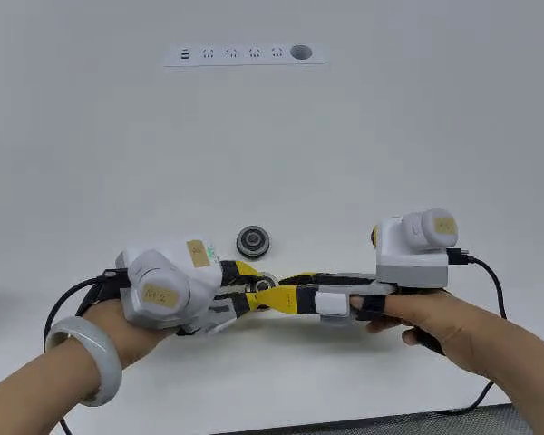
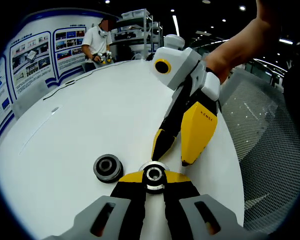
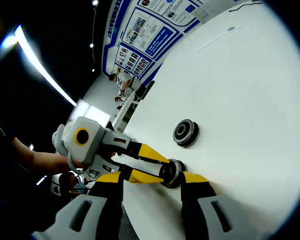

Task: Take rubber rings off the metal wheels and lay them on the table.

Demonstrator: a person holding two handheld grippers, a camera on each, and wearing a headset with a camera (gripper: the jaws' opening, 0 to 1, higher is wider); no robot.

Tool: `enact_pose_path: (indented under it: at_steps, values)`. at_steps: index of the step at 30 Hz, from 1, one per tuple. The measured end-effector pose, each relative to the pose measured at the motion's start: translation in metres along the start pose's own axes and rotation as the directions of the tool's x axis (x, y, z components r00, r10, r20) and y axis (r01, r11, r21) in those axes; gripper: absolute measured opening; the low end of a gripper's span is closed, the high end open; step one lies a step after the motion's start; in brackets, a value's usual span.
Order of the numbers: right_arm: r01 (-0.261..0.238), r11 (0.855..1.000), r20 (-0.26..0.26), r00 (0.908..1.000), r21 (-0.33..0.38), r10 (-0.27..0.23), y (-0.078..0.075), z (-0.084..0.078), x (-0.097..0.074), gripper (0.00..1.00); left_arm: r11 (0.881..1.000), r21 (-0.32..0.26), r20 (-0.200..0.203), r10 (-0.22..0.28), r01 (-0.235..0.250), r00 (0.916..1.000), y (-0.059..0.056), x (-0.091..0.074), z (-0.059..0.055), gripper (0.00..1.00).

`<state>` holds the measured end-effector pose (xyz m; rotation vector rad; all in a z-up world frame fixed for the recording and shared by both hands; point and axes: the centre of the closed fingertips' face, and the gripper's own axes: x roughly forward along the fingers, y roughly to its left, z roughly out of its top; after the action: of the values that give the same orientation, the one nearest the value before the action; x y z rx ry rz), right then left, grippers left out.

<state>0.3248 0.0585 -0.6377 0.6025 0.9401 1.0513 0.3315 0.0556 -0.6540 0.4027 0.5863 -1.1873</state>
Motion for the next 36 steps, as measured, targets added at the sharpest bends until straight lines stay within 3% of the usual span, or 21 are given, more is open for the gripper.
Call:
enact_pose_path:
  at_steps: [4, 12, 36]
  values:
    - [0.024, 0.999, 0.003, 0.9997, -0.024, -0.024, -0.006, 0.001, 0.003, 0.52, 1.0, -0.001, 0.0, 0.0, 0.0, 1.0, 0.0, 0.0, 0.0, 0.12]
    - [0.008, 1.0, -0.018, 0.9998, -0.011, -0.008, -0.002, -0.003, 0.007, 0.51, 1.0, -0.003, 0.001, 0.001, -0.001, 1.0, 0.0, 0.0, 0.0, 0.12]
    - [-0.013, 1.0, -0.016, 0.9998, 0.01, 0.013, 0.006, -0.005, -0.001, 0.48, 1.0, -0.014, 0.005, 0.005, -0.005, 1.0, 0.0, 0.0, 0.0, 0.12]
